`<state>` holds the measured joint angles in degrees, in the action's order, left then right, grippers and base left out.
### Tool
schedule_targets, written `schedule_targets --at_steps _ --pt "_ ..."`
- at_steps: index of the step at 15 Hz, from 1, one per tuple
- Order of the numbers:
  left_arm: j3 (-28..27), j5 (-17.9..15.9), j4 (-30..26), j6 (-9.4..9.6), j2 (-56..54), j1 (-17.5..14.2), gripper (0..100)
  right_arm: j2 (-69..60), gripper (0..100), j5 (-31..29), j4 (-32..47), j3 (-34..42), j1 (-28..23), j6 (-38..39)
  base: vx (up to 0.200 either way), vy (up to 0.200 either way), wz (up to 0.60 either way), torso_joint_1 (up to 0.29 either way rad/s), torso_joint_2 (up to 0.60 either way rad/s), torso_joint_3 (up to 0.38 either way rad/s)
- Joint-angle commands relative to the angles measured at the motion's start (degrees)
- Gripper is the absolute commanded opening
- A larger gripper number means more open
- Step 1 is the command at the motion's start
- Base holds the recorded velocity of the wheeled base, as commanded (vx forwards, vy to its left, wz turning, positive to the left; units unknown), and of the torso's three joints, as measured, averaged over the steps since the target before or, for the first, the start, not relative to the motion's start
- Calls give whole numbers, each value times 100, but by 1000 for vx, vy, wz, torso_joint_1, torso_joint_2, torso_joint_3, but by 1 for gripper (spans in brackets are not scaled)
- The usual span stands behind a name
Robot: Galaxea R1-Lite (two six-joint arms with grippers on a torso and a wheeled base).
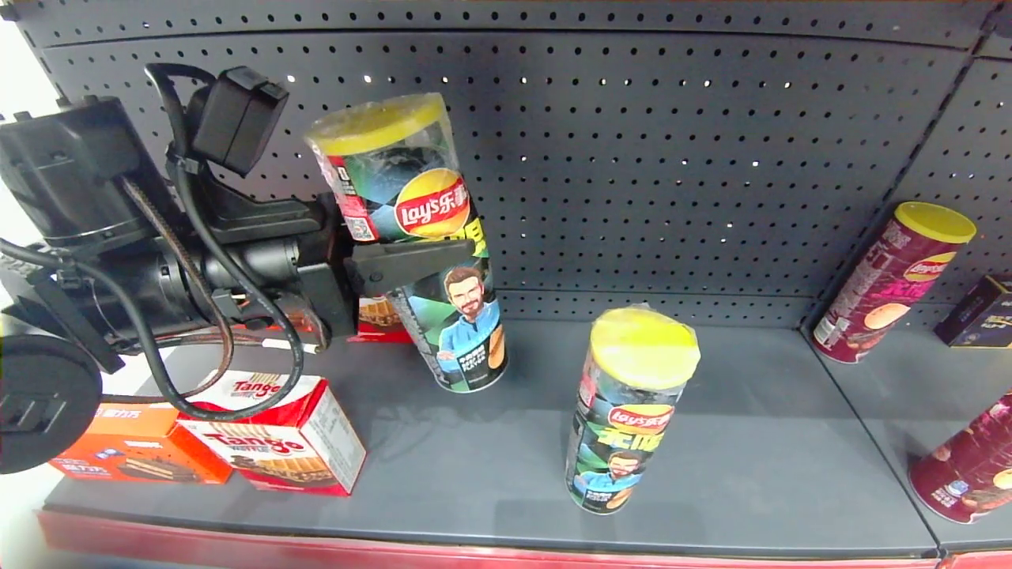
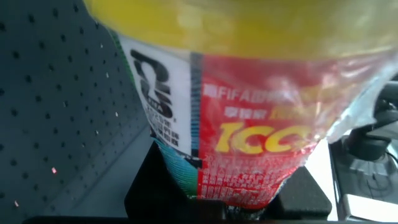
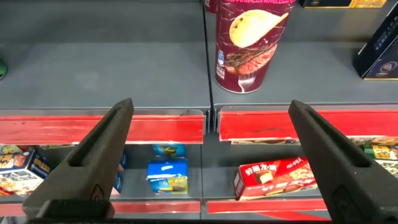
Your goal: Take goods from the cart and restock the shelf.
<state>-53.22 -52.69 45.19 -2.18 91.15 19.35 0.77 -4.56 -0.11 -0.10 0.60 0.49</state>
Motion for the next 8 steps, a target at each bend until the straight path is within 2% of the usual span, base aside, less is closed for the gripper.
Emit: schedule_targets --at_steps 1,3,4,7,8 --pt "-188 -5 -98 -37 26 8 0 11 100 -1 2 1 2 4 0 0 0 0 0 0" --pt "-153 4 -335 -19 -27 87 0 11 100 -1 2 1 2 4 0 0 0 0 0 0" --pt "-144 101 -388 -10 -18 122 0 11 100 -1 2 1 2 -5 0 0 0 0 0 0" --pt "-285 672 -406 25 -1 113 0 11 100 -1 2 1 2 -5 0 0 0 0 0 0" --pt "-399 655 -555 -2 8 104 0 11 100 -1 2 1 2 4 0 0 0 0 0 0"
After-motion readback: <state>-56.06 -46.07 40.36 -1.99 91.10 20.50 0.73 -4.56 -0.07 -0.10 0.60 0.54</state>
